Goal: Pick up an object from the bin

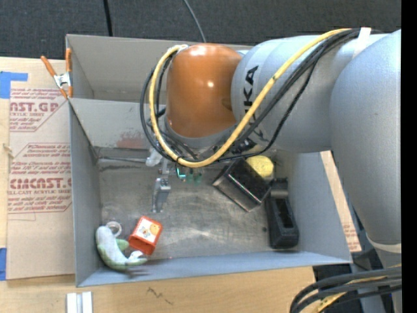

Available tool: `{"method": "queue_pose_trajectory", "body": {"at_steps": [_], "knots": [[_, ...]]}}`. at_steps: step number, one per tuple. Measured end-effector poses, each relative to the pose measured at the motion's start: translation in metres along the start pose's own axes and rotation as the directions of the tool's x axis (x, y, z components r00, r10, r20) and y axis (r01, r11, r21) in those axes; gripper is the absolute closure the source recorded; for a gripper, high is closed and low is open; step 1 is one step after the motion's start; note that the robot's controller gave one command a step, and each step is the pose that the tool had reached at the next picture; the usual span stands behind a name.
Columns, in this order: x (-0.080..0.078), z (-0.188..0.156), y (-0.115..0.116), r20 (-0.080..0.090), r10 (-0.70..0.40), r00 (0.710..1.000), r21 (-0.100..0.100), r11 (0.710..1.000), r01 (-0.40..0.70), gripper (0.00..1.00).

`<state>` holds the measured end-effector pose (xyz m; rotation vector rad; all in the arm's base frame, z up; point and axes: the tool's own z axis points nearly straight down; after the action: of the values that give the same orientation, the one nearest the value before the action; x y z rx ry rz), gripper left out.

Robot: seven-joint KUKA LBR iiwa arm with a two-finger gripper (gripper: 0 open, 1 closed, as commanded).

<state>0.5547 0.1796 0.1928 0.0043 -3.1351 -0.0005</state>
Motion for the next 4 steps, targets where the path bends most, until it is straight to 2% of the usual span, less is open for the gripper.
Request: {"method": "queue_pose_trajectory", "body": {"at_steps": [1,2,3,4], "knots": [[-0.002,-0.005,-0.001,0.008,0.002,1.0,-0.001,1.0,-0.002,0.0],[0.012,0.034,0.002,0.011,-0.13,0.991,0.001,0.992,0.13,0.0],[0.039,0.057,0.012,0.006,-0.497,0.868,0.003,0.868,0.497,0.0],[0.048,0.072,0.007,0.007,-0.464,0.886,0.002,0.886,0.464,0.0]]}}
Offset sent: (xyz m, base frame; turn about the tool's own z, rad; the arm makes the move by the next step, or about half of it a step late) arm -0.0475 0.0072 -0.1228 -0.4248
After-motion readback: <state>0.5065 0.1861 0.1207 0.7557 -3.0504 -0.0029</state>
